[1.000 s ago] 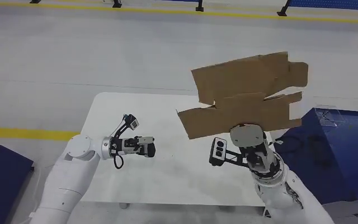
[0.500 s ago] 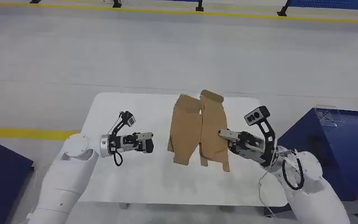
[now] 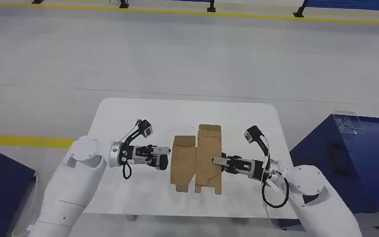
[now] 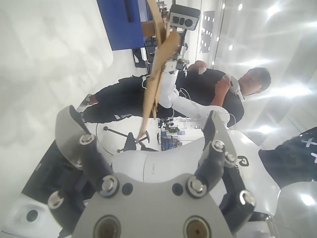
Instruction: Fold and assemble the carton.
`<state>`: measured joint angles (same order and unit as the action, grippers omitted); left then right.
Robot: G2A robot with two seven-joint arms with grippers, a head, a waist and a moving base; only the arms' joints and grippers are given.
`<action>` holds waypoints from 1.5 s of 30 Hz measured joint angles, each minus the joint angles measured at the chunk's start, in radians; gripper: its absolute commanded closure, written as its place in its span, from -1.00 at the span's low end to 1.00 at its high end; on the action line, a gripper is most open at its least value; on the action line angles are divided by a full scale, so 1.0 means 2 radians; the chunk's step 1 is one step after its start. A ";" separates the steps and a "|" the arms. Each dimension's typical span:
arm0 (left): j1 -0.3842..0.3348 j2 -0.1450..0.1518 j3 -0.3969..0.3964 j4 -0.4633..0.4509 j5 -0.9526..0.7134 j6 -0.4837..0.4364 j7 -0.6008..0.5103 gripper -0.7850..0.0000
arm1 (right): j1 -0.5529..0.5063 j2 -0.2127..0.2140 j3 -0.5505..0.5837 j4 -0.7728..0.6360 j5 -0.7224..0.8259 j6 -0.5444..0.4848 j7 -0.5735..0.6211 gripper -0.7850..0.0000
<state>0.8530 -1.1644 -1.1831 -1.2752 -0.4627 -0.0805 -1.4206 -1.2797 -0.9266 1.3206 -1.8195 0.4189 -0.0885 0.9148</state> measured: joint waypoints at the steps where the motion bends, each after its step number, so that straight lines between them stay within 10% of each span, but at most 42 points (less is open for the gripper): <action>1: 0.000 0.000 0.001 -0.001 -0.002 -0.003 0.000 -0.76 | 0.000 -0.001 -0.001 0.000 0.006 0.000 -0.002 1.00; 4: 0.004 0.000 0.005 -0.004 -0.010 -0.019 -0.005 0.30 | -0.002 -0.002 -0.003 0.001 0.016 -0.002 -0.009 1.00; 18: 0.013 0.000 0.016 -0.006 -0.043 -0.041 -0.007 1.00 | -0.009 -0.006 -0.019 -0.008 0.003 -0.002 -0.012 1.00; 19: 0.013 0.000 0.017 -0.006 -0.044 -0.041 -0.008 1.00 | -0.009 -0.007 -0.020 -0.008 0.002 0.000 -0.011 0.80; 20: 0.013 0.000 0.018 -0.005 -0.046 -0.041 -0.008 1.00 | -0.009 -0.007 -0.021 -0.008 0.001 0.002 -0.011 -1.00; 28: 0.014 0.003 0.008 -0.004 -0.063 -0.054 -0.015 1.00 | -0.014 -0.009 -0.016 0.006 0.021 0.017 -0.027 -1.00; 35: 0.023 0.005 0.008 -0.020 -0.070 -0.079 -0.042 1.00 | 0.000 -0.018 0.000 0.075 0.216 0.093 -0.051 -1.00; 36: 0.023 0.006 0.009 -0.021 -0.068 -0.083 -0.046 1.00 | 0.004 -0.019 -0.002 0.078 0.222 0.093 -0.050 -0.76; 37: 0.024 0.006 0.009 -0.023 -0.065 -0.085 -0.047 1.00 | 0.007 -0.019 -0.006 0.078 0.219 0.091 -0.048 0.04; 42: 0.027 0.008 0.014 -0.031 -0.057 -0.087 -0.044 1.00 | 0.014 -0.023 -0.026 0.067 0.180 0.072 -0.039 0.56; 43: 0.028 0.008 0.014 -0.032 -0.056 -0.087 -0.043 1.00 | 0.015 -0.024 -0.028 0.067 0.181 0.071 -0.041 1.00; 45: 0.028 0.008 0.016 -0.035 -0.054 -0.088 -0.044 1.00 | 0.017 -0.025 -0.030 0.066 0.182 0.069 -0.046 1.00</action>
<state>0.9090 -1.1479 -1.1515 -1.3452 -0.5715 -0.2562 -1.5087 -1.2465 -0.9767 1.2608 -1.6869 0.7823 0.0504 0.8227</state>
